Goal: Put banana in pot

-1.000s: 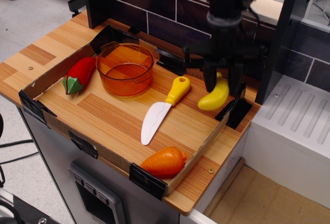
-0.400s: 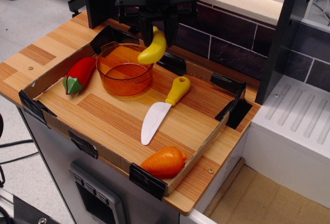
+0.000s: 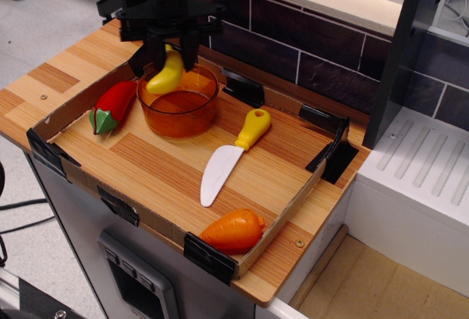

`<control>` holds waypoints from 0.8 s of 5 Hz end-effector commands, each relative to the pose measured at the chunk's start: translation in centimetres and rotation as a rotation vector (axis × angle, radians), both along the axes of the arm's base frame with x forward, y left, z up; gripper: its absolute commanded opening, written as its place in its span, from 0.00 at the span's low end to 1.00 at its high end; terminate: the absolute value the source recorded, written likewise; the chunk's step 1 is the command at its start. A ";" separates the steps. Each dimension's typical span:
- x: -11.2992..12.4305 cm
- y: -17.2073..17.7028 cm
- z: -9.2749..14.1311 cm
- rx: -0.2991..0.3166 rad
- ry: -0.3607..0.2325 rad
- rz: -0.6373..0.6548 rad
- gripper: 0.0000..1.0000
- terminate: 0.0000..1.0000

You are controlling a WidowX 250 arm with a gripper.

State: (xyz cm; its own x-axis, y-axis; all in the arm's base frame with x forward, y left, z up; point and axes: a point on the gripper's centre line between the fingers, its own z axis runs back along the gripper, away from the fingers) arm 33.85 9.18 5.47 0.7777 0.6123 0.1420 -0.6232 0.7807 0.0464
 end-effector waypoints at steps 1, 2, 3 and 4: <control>-0.4 0.2 1.1 0.030 -0.022 -0.020 1.00 0.00; -0.1 -0.2 1.9 0.015 -0.033 -0.013 1.00 0.00; 0.2 -0.9 3.2 -0.023 -0.045 -0.013 1.00 0.00; 0.2 -1.8 5.0 -0.059 -0.064 -0.017 1.00 0.00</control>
State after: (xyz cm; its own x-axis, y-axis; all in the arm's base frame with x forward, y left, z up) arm 33.69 7.55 7.33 0.7861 0.6140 0.0707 -0.6150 0.7885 -0.0092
